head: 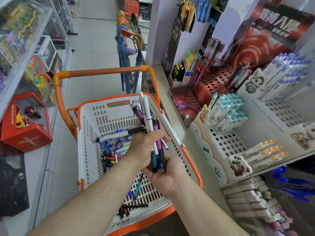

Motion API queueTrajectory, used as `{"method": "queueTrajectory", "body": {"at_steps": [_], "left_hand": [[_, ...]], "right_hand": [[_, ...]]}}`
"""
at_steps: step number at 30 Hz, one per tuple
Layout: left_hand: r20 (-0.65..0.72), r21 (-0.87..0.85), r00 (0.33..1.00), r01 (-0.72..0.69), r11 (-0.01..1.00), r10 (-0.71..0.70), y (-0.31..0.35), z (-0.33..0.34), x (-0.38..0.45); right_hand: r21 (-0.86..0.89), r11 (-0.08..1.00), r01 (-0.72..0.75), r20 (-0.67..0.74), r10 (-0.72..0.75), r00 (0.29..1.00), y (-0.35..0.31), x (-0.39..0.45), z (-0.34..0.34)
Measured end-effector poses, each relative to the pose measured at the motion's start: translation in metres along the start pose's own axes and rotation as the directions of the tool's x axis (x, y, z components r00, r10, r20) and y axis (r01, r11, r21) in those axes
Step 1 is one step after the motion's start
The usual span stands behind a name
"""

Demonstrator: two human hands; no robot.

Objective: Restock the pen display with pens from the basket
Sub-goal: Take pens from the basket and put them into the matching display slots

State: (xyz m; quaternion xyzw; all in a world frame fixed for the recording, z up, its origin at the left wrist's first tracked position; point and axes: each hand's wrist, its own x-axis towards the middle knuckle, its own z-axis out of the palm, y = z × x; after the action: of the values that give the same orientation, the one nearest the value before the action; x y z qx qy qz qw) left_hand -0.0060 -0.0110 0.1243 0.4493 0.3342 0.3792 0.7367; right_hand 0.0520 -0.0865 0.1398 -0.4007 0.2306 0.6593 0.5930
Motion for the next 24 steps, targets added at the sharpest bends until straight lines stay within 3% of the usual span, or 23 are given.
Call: {"method": "queueTrajectory", "body": {"at_steps": [2, 5, 8, 14, 17, 19, 21, 24], "left_hand": [[0.060, 0.013, 0.996, 0.066, 0.998, -0.067, 0.000, 0.000, -0.001], [0.110, -0.015, 0.994, 0.030, 0.999, -0.028, -0.004, -0.003, -0.001], [0.115, 0.022, 0.993, -0.003, 1.000, 0.000, -0.011, -0.007, -0.001], [0.070, 0.014, 0.993, 0.090, 0.996, -0.090, -0.026, -0.014, 0.001], [0.029, 0.017, 0.994, 0.100, 0.995, -0.101, -0.029, -0.017, 0.002], [0.013, 0.014, 0.992, 0.123, 0.992, -0.123, -0.030, -0.020, 0.001], [0.016, 0.024, 0.988, 0.154, 0.988, -0.155, -0.029, -0.024, 0.000], [0.063, 0.057, 0.972, 0.222, 0.973, -0.226, -0.026, -0.026, -0.002]], "right_hand": [[-0.063, 0.998, -0.016, 0.033, 0.018, 0.999, 0.001, 0.000, -0.002], [-0.137, 0.990, -0.020, 0.034, 0.025, 0.999, 0.002, 0.006, -0.006], [-0.141, 0.990, -0.004, 0.056, 0.012, 0.998, 0.005, 0.013, -0.009], [-0.144, 0.989, -0.030, 0.053, 0.038, 0.998, 0.010, 0.025, -0.017], [-0.178, 0.984, 0.003, -0.024, -0.008, 1.000, 0.010, 0.023, -0.024], [-0.210, 0.971, 0.116, -0.178, -0.155, 0.972, 0.003, 0.023, -0.026], [-0.393, 0.880, 0.265, -0.234, -0.375, 0.897, -0.013, 0.017, -0.022], [-0.763, 0.517, 0.389, 0.024, -0.578, 0.816, -0.030, -0.004, -0.002]]}}
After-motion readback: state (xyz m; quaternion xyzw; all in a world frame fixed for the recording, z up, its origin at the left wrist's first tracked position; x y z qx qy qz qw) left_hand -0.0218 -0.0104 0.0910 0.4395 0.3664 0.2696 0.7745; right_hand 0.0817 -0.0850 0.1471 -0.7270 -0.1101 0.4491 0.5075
